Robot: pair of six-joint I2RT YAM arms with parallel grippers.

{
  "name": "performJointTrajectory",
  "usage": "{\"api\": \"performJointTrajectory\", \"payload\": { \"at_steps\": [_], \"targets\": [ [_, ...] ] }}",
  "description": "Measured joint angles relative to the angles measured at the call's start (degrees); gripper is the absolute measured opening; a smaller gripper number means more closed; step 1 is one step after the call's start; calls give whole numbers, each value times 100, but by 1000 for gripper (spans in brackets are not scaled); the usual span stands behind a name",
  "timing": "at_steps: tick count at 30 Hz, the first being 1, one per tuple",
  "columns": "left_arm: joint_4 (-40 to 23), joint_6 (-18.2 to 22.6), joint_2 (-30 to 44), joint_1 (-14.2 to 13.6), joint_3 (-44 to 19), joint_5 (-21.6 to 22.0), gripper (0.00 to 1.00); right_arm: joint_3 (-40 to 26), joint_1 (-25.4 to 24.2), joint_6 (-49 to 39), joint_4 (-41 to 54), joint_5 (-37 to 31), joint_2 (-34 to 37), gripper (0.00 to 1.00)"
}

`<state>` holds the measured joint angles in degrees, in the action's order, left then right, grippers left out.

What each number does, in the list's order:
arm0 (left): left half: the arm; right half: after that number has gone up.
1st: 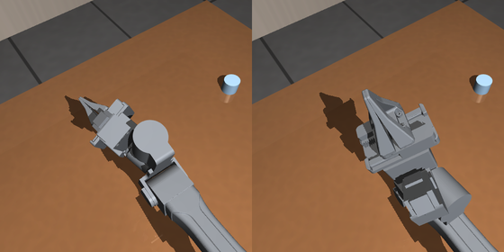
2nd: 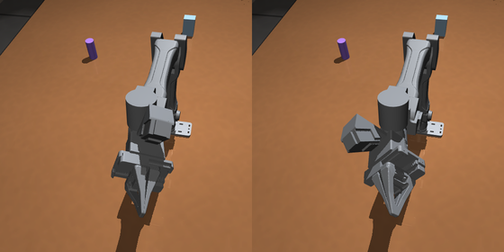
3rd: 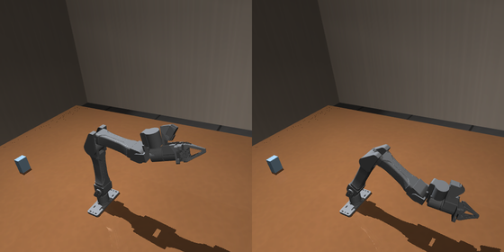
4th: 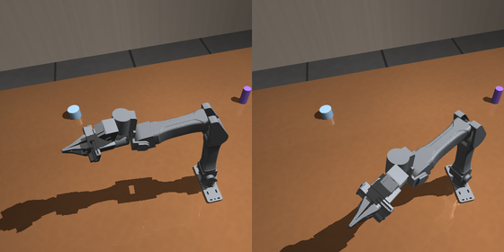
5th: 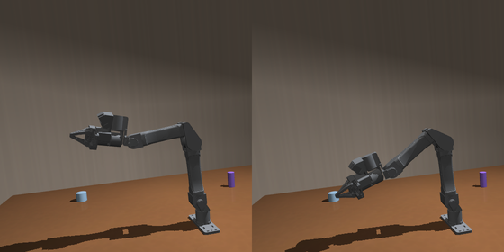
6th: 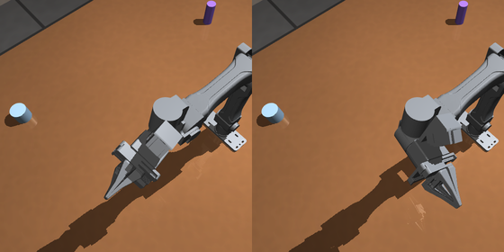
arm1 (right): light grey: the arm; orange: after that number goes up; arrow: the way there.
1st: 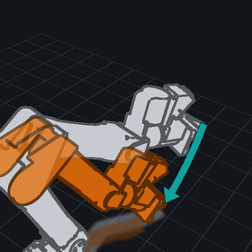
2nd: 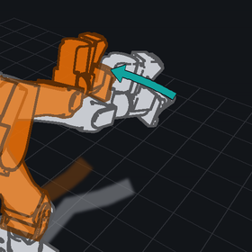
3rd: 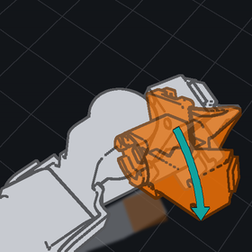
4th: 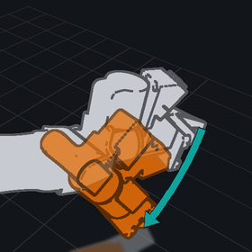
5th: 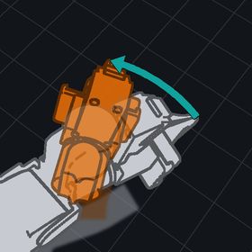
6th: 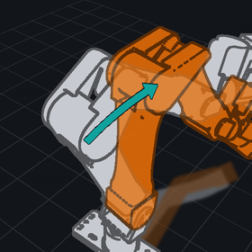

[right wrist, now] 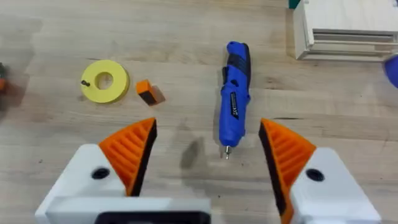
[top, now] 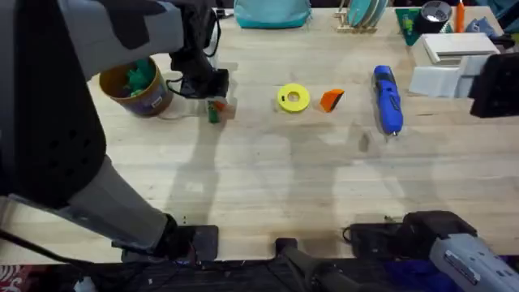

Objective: Pick up the gripper from the table and insert it into the empty holder that is missing its gripper. Then pick up a screw, insert it into the mounting hole, and use the screwdriver to tighten it. Finally, clean up the table by picking up the vegetable and placing it into the bucket.

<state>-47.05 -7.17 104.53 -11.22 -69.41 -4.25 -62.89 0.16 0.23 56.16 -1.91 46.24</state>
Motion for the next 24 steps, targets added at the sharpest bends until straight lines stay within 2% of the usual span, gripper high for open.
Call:
{"api": "performJointTrajectory", "payload": {
  "at_steps": [5,8,14,24],
  "targets": [
    [-28,-85,-64,0,-218,-69,7,0,0,0,1,0,0,997],
    [-119,-97,-352,0,-409,-89,7,0,0,0,2,-2,0,997],
    [-576,-109,-1392,0,-713,-109,7,0,0,0,2,-1,0,997],
    [-1421,-109,-2918,0,-734,-109,7,0,0,0,2,0,0,997]
  ]
}}
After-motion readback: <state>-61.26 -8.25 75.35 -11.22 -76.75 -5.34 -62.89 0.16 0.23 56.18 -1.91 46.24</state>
